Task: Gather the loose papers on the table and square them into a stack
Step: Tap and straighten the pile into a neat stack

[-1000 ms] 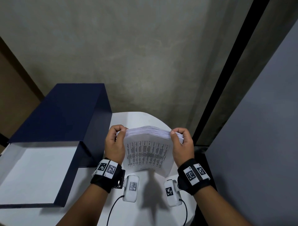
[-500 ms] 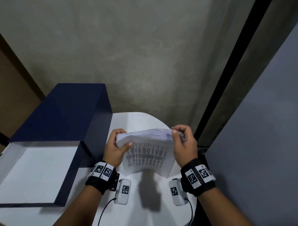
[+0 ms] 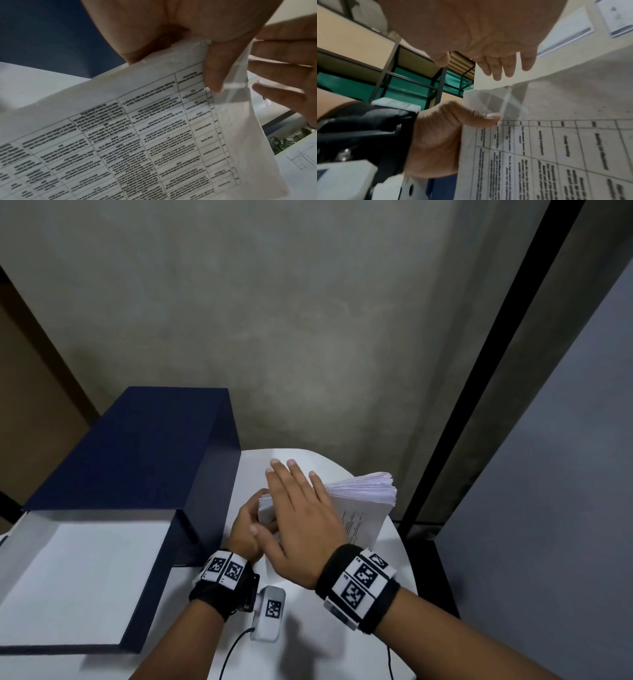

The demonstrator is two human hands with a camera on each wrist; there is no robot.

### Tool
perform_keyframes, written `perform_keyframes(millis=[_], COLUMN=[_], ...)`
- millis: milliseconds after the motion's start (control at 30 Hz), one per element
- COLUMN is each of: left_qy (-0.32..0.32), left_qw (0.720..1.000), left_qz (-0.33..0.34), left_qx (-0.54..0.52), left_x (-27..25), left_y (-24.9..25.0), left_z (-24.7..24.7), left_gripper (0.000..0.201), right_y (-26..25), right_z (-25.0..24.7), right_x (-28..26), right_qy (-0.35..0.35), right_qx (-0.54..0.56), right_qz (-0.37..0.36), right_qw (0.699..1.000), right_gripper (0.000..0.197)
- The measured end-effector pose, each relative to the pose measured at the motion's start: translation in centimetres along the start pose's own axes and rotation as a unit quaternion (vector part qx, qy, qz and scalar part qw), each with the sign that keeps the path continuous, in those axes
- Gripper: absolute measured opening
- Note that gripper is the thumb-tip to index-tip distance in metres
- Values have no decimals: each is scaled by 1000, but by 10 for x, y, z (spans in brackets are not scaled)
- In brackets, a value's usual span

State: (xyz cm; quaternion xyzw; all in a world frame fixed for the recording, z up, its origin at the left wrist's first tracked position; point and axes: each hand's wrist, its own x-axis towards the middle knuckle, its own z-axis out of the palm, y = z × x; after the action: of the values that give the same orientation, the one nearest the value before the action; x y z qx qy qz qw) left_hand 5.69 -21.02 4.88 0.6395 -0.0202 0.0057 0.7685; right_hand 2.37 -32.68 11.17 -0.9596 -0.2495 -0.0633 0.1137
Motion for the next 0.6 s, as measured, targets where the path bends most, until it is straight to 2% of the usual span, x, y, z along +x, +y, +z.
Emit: perform_keyframes(millis=[100,167,233,300,433,500,567,600], left_qy=[19,40,28,22,4,13,-6,-18], left_qw=[999,998,999,998,995,995,995,994], left_qz=[-31,-17,-40,-29,-29,5,43,52], left_qx=[-40,-38,0,55,95,102,94,89], left_x=[-4,-5,-5,-4,0,-2,-4,-5], left_y=[-2,-3,-2,-2,1,0,5,4], left_z=[5,6,7,1,-2,-3,-3,-4], left_gripper=[27,22,21,27,44,34,12,9], right_y=[0,-1,-4,-4,0,0,4,8], right_z=[2,-1,-2,1,3,3,0,-3], right_x=[-1,-4,-6,-8,-11,-13,-15,-16], right_qy=[-7,23,18,6,12,10,42,47], right_qx=[-22,8,-7,-33,-16,-38,-6,1], right_qz=[-30,-21,-35,-50,-34,-43,-7,10], right_qw=[999,999,999,998,999,998,999,999], right_gripper=[72,72,72,72,72,73,74,74])
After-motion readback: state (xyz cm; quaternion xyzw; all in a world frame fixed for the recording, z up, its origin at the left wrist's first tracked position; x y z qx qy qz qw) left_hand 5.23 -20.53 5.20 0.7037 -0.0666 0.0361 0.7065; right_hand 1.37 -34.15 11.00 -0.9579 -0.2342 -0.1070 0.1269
